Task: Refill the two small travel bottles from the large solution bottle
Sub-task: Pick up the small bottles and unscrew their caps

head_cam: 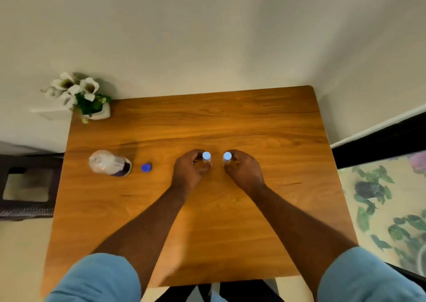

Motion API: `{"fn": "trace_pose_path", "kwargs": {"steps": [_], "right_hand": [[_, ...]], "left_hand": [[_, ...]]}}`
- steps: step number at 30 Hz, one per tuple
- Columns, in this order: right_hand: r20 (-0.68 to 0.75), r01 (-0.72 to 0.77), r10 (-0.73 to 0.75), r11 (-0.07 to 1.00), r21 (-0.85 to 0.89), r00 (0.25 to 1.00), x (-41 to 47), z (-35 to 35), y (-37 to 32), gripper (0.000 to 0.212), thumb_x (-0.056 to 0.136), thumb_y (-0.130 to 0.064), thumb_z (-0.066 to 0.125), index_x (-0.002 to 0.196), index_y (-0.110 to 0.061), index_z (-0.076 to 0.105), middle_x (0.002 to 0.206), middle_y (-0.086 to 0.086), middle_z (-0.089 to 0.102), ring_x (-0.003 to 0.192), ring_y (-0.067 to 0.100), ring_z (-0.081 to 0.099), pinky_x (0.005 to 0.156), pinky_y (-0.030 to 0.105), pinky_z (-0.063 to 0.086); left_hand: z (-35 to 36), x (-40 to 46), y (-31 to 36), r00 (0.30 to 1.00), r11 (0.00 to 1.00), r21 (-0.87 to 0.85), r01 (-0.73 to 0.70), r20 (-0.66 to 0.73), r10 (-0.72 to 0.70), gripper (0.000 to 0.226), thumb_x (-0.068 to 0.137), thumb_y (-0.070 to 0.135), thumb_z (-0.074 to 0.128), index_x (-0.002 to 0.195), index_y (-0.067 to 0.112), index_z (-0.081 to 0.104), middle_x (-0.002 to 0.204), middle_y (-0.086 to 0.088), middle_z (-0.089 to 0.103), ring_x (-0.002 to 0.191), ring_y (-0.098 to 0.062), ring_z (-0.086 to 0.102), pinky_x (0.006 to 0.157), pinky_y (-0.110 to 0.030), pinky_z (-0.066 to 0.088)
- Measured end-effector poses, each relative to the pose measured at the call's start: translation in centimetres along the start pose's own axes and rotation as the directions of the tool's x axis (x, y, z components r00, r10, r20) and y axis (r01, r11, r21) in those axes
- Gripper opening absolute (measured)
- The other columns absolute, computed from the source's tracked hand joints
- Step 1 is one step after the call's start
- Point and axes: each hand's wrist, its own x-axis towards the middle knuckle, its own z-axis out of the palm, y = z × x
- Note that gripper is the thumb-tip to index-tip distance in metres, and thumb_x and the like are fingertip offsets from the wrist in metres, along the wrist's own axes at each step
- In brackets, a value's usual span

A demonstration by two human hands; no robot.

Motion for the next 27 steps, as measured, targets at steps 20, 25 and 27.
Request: {"fn": "trace_pose_path", "kwargs": {"steps": [20,25,27], "right_hand": [[0.067,-0.013,0.021,0.993,-0.120,0.998,-5.2,5.2,-3.2,0.077,0.079,-0.030,0.080,0.147,-0.020,0.045,0.145,-0.002,0.053,0.133,0.021,0.044,0.107,0.033,0.039],[0.111,0.199,-0.177,0.951,-0.238,0.978,-5.3,1.4,-6.5,0.094,0.071,-0.050,0.082,0.151,-0.027,0.036,0.151,-0.009,0.044,0.138,0.016,0.033,0.109,0.034,0.040],[0.069,0.304,-0.297,0.906,-0.296,0.952,-4.7,-0.6,-9.3,0.087,0.075,-0.054,0.077,0.148,-0.028,0.040,0.149,-0.008,0.047,0.136,0.016,0.037,0.109,0.038,0.041]], "left_hand": [[-4.3,-4.8,-6.9,0.999,0.999,0.006,0.033,0.038,-0.033,0.040,0.076,0.020,0.084,0.113,0.018,0.068,0.106,0.001,0.073,0.099,-0.014,0.068,0.089,-0.030,0.056],[-6.9,-4.4,-4.6,0.999,0.999,-0.004,-0.046,0.016,0.047,0.052,0.077,0.016,0.083,0.125,0.011,0.065,0.117,-0.006,0.071,0.106,-0.020,0.067,0.094,-0.037,0.056],[-8.3,-4.0,-2.8,0.997,0.996,-0.053,-0.075,-0.007,0.075,0.050,0.078,0.011,0.081,0.126,0.009,0.066,0.118,-0.005,0.071,0.107,-0.018,0.066,0.095,-0.034,0.055]]}}
